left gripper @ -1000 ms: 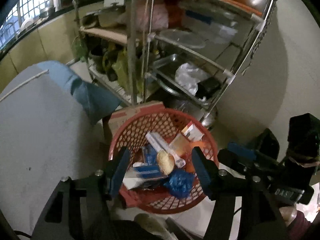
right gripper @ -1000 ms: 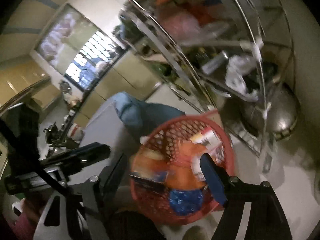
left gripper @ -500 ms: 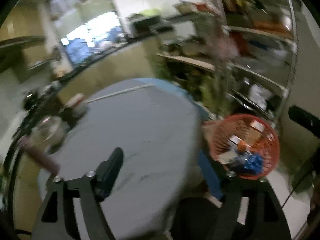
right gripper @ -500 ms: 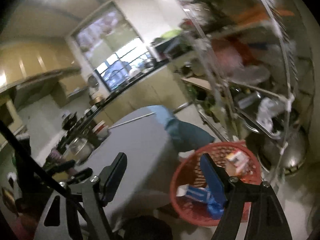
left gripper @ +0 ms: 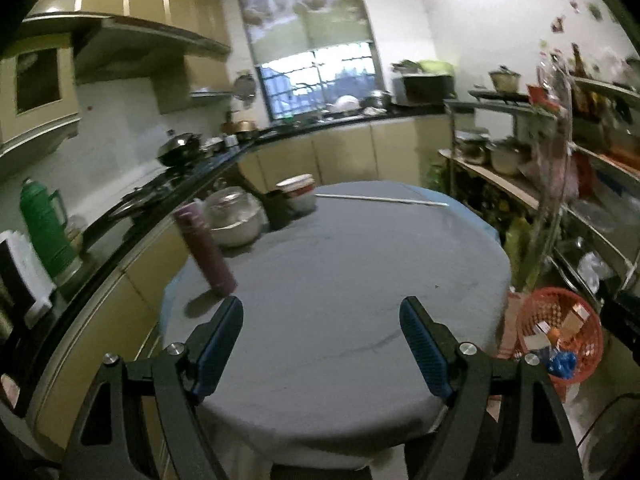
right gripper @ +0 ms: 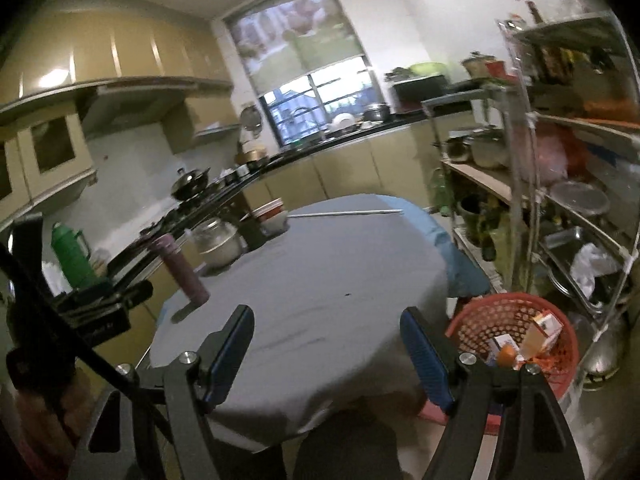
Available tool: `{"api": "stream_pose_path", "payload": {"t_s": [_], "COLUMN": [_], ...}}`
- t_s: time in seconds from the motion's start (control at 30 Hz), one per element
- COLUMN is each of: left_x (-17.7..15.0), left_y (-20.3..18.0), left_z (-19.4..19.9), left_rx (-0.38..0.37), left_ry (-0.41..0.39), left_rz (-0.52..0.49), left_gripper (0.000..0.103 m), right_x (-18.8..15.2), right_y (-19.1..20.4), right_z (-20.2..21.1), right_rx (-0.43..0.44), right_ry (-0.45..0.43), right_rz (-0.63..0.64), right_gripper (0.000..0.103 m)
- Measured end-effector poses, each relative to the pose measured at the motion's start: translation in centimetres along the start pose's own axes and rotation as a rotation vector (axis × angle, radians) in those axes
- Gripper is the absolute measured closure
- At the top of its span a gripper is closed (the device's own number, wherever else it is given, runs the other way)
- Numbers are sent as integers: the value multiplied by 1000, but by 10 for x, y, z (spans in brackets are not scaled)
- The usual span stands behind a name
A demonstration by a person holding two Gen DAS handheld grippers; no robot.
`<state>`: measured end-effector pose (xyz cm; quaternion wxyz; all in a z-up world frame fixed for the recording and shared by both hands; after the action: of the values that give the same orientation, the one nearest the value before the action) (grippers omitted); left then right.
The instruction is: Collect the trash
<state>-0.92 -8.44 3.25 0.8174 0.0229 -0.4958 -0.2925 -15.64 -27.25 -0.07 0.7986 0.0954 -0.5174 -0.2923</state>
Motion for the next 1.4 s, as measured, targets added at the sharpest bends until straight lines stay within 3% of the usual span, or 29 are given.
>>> {"api": "stream_pose_path", "payload": {"t_s": [0.33,0.57,0.93,1.4], "left_x": [-13,-15,-17,-17], "left_y": [44,55,53,57], "left_z": [22,28,28,33], "left_rx": [83,106,95,115], "left_ry": [-40,-59,-49,-59], "left_rz": [52,73,79,100], "left_gripper": [22,22,22,22], "right_x": [-24,-31,-11,-11], "right_y": [56,85,97,99], "right_z": [-9,0,8,-1], "right_rx": [-4,-16,-72,-89], "right_ry": [61,15,-56,-14], "right_rz": [44,150,226,226], "right_gripper": [24,24,24,24]}}
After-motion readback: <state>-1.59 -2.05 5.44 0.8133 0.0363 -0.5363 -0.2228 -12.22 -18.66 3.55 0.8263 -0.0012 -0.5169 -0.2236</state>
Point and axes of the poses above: each gripper's, at about its wrist camera, not at the fingertips, and z roughly against the way its jaws point, y to its left, x to its top, the point moved 8 cm from there along -z, roughly the way its jaws point, and after that the axes turned 9 degrees about -z, right-handed, at the moved point
